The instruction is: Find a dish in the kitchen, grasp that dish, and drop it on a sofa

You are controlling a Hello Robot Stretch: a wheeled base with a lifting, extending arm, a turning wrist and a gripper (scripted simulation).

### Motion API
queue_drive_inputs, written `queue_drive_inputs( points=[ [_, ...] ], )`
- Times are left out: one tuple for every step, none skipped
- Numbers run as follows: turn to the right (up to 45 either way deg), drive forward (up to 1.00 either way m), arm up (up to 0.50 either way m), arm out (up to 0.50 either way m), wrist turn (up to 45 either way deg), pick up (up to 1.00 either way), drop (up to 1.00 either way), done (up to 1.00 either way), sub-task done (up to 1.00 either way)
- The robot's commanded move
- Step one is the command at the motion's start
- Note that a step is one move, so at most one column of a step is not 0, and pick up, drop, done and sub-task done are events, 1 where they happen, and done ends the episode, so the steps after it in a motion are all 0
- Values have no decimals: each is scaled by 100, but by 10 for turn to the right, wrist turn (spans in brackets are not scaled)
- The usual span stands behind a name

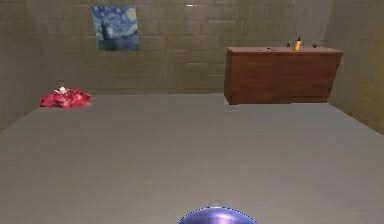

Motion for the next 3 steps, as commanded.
queue_drive_inputs(
  points=[
    [-390,0,0,0,0,0,0,0,0],
    [0,25,0,0,0,0,0,0,0],
    [-450,0,0,0,0,0,0,0,0]
  ],
)
